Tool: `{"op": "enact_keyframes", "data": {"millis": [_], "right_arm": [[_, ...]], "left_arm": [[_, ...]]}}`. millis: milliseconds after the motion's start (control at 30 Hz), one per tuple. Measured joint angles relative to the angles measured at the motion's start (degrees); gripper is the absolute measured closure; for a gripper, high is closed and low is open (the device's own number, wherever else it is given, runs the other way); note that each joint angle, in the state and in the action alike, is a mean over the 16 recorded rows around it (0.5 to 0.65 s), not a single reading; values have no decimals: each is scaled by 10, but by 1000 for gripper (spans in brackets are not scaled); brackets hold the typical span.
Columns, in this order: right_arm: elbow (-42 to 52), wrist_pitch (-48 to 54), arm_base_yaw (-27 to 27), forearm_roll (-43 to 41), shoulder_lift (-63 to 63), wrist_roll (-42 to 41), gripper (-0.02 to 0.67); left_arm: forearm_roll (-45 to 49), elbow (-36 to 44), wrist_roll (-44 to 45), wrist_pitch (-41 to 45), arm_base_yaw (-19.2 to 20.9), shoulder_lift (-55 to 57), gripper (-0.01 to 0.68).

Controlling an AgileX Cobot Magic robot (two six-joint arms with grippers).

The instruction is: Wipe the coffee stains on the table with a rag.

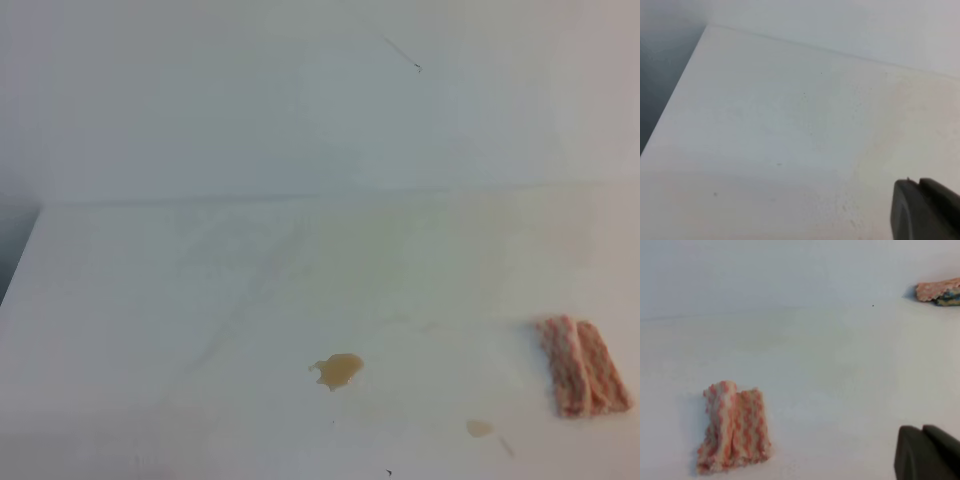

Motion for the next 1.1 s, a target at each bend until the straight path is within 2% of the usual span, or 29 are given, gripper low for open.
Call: {"op": "enact_keyframes", "data": {"millis": [1100], "right_arm": [[0, 0, 0, 0, 0, 0, 653]], "left_arm": [[0, 0, 0, 0, 0, 0, 675]]}}
